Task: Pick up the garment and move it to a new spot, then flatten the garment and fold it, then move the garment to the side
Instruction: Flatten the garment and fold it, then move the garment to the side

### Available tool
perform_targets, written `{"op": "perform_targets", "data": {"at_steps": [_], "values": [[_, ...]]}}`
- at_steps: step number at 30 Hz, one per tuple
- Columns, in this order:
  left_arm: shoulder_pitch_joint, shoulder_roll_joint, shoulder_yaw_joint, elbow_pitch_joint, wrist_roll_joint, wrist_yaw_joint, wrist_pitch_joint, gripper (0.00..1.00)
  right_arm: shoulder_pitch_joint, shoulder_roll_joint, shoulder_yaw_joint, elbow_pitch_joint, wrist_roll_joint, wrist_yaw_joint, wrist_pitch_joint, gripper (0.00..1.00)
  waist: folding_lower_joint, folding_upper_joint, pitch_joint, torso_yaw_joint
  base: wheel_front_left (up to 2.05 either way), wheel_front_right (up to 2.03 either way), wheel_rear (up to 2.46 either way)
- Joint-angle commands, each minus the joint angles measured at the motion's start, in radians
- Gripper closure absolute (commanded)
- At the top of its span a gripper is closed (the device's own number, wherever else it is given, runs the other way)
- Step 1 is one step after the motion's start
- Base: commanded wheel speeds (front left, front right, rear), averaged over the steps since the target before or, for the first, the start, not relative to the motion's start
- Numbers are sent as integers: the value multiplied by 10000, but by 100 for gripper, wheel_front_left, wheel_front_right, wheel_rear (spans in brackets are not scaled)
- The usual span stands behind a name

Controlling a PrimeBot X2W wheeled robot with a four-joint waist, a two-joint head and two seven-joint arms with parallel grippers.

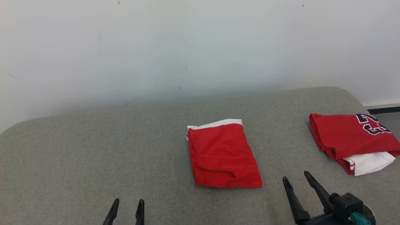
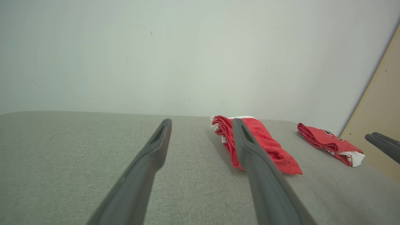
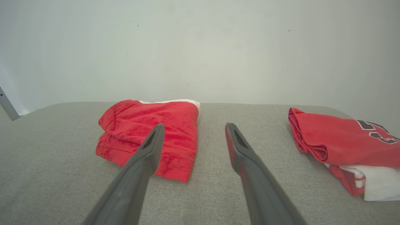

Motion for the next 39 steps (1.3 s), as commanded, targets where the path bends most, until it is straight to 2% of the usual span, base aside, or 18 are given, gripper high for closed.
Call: {"op": "perform_targets", "data": {"at_steps": [1, 12, 29, 39], "values": [[237, -1, 109, -21, 153, -37, -28, 0, 282, 107, -93, -135, -160, -5, -44, 0, 1, 1, -97, -13, 0, 0, 0], [673, -89, 480, -219, 666, -133, -28, 0, 1039, 334, -515, -566, -297, -5, -44, 0, 1, 1, -297, -38, 0, 0, 0], [811, -97, 672, 929, 730, 264, -28, 0, 1313, 440, -680, -591, -198, -5, -45, 0, 1, 1, -477, 213, 0, 0, 0], [743, -99, 829, 970, 817, 355, -28, 0, 1351, 546, -796, -546, -192, -5, -45, 0, 1, 1, -412, 487, 0, 0, 0]]}}
